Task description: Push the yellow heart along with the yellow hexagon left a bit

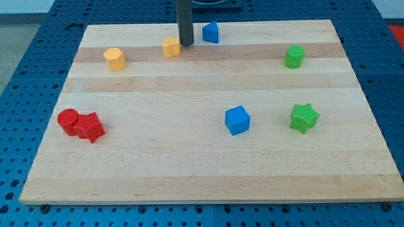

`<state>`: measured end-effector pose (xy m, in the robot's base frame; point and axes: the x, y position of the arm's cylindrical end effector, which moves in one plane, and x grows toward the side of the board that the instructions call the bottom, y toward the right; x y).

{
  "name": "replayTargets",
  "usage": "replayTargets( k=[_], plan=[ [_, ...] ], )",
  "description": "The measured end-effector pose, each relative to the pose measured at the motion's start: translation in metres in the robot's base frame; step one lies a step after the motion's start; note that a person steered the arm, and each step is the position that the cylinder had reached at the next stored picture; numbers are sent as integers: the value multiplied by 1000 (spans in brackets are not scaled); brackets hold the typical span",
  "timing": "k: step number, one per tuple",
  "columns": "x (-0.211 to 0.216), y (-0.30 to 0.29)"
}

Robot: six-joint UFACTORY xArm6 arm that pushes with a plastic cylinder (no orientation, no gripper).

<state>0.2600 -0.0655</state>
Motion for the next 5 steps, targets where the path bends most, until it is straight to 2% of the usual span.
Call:
replayTargets(
  k=[2, 3, 4, 5],
  plan=[
    [31, -67],
    [36, -78],
    [32, -40],
    [56, -19]
  ],
)
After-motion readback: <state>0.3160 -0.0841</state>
